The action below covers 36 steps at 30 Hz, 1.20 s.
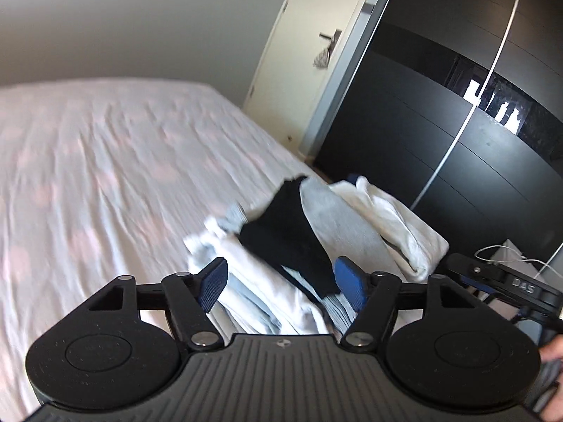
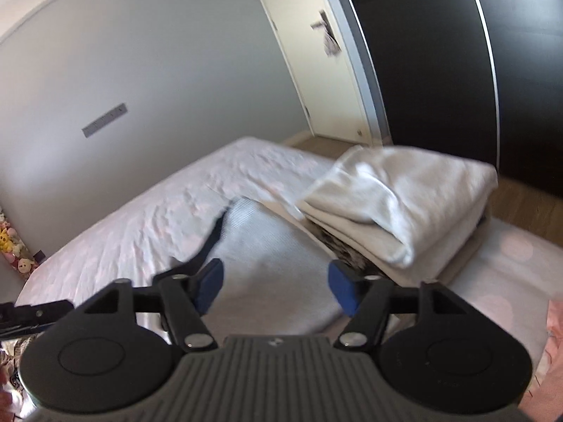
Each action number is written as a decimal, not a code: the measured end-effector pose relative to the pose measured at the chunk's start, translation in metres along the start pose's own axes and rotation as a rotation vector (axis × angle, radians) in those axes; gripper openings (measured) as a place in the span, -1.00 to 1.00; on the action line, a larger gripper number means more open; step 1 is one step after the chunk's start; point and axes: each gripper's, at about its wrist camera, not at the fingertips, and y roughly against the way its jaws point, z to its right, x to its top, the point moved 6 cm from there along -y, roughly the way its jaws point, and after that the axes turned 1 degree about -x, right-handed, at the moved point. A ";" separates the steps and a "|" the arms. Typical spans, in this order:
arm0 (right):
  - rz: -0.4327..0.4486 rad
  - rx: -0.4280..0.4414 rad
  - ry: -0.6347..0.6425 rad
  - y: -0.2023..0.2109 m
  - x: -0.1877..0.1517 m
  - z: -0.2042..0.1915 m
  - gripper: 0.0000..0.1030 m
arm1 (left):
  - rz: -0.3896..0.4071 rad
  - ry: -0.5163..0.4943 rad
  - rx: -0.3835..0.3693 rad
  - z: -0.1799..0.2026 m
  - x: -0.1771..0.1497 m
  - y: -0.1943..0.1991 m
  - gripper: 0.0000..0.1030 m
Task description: Fold clothes
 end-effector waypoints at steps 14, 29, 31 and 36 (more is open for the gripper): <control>0.095 -0.227 0.107 0.063 -0.033 -0.092 0.91 | 0.170 -0.214 0.086 0.034 -0.008 0.036 0.60; -0.105 -0.226 0.076 0.039 -0.116 -0.096 0.91 | 0.041 -0.265 0.153 0.012 -0.060 0.020 0.60; -0.112 -0.227 0.079 0.037 -0.121 -0.097 0.91 | 0.022 -0.257 0.152 0.011 -0.064 0.018 0.60; -0.104 -0.230 0.090 0.037 -0.122 -0.098 0.91 | 0.036 -0.255 0.180 0.009 -0.066 0.020 0.60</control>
